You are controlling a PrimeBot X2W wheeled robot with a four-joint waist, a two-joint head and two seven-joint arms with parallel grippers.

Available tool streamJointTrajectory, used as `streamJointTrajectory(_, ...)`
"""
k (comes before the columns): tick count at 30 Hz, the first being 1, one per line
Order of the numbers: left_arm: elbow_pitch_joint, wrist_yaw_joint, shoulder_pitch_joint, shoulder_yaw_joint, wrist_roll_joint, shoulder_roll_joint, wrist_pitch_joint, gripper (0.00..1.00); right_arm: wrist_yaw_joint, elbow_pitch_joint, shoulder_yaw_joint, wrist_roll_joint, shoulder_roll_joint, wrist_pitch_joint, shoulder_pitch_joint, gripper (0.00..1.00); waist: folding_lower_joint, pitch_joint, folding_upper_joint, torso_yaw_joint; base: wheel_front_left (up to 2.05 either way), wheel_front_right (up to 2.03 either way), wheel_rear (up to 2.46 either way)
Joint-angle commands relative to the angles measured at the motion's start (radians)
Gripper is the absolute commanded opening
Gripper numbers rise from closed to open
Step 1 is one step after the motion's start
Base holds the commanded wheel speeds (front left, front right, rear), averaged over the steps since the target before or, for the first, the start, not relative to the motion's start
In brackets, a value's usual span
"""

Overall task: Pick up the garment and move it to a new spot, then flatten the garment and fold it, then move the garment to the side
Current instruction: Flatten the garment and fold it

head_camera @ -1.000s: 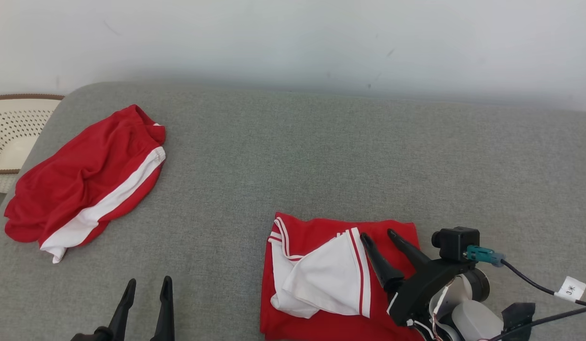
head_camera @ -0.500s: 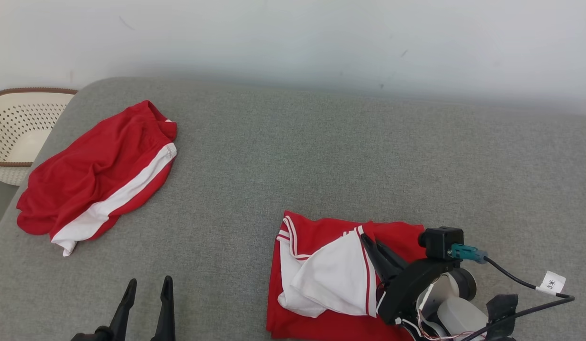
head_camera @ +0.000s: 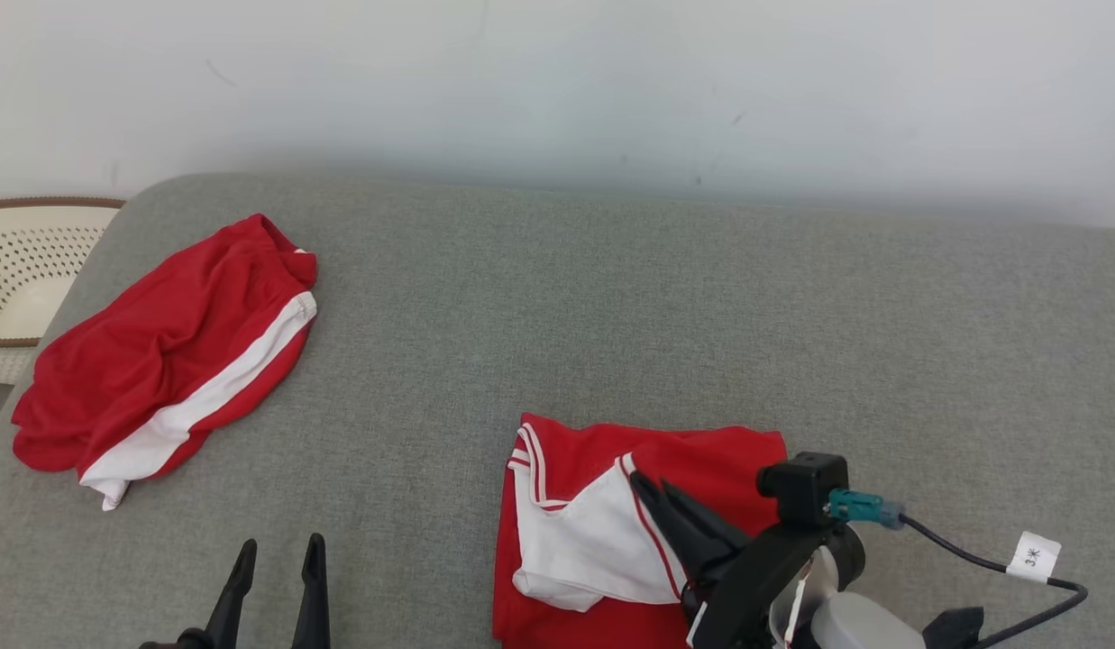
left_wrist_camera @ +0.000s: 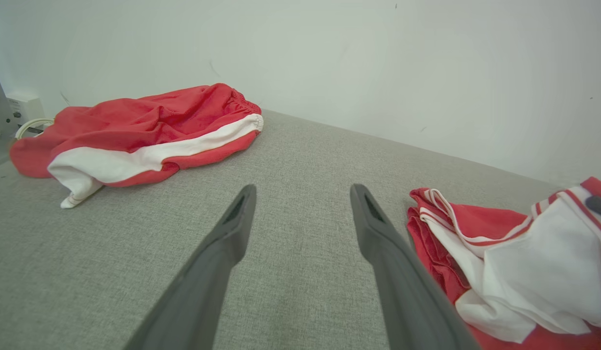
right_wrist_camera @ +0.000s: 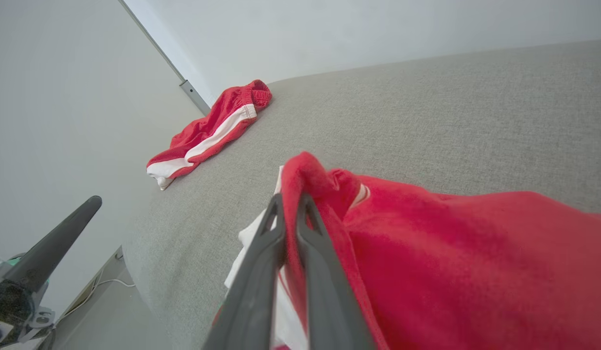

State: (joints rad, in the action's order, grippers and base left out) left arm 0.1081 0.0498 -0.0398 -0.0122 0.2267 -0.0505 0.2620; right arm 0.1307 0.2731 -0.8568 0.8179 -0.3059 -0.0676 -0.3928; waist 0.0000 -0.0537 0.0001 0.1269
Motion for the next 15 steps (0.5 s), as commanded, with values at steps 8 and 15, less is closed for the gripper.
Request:
streamJointTrajectory(8, 0.005, -0.001, 0.017, -0.006, 0.003, -0.001, 0.004, 1.0, 0.0, -0.075, -0.079, 0.017, -0.038, 0.038, 0.06, 0.0, 0.0, 0.008, -0.0001, 0.001, 0.0, 0.0, 0.0)
streamJointTrajectory(15, -0.001, -0.008, 0.025, -0.011, 0.009, 0.0, 0.004, 1.0, 0.0, -0.105, -0.119, 0.021, -0.052, 0.05, 0.092, 0.0, 0.0, 0.018, -0.0001, 0.001, 0.0, 0.0, 0.0)
